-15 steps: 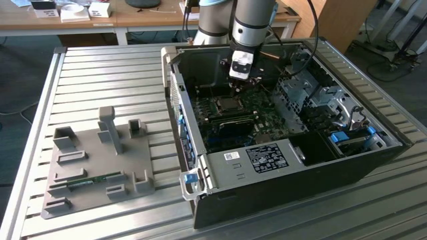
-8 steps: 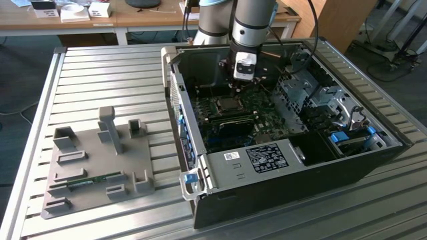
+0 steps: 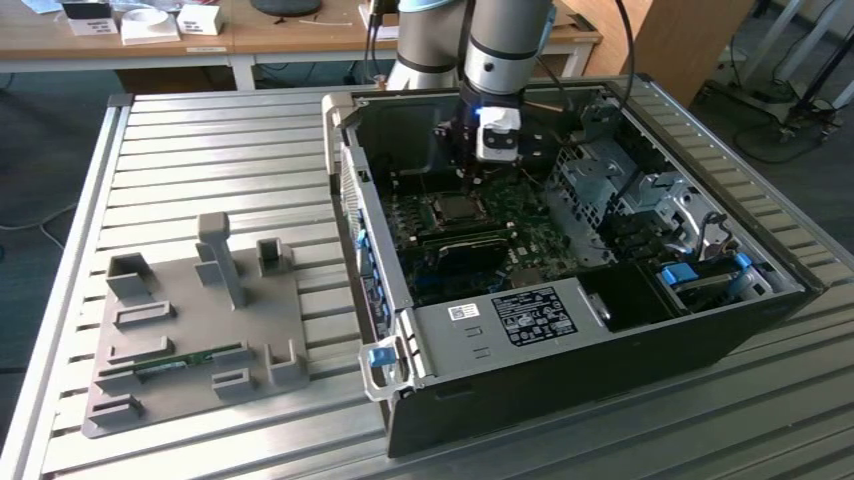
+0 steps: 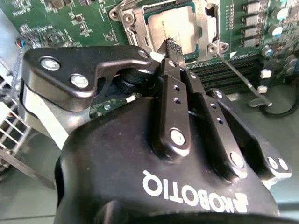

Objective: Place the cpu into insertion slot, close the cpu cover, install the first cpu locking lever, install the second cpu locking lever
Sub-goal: 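Close the cpu cover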

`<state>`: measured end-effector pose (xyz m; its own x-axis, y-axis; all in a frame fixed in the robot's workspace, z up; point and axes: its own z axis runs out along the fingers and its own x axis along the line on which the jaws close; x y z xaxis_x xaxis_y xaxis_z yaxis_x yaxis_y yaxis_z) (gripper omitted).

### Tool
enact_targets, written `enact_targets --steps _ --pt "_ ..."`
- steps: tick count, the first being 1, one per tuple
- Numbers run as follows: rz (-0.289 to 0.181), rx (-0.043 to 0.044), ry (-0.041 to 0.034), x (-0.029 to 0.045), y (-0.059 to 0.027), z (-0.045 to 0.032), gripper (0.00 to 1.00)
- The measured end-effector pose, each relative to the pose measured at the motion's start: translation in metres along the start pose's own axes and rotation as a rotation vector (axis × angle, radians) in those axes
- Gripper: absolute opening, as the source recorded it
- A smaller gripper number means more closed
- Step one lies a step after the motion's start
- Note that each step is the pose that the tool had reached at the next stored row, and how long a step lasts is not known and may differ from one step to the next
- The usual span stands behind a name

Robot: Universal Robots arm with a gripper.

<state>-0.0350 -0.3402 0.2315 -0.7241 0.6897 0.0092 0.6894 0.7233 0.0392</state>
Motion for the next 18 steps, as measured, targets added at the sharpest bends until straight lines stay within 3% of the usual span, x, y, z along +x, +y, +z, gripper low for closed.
enact_targets --steps 13,18 --pt "-0.231 0.0021 0.0090 0.0000 -0.0001 0.0010 0.11" --pt "-0.242 0.0021 0.0095 0.0000 0.0000 0.0011 0.11"
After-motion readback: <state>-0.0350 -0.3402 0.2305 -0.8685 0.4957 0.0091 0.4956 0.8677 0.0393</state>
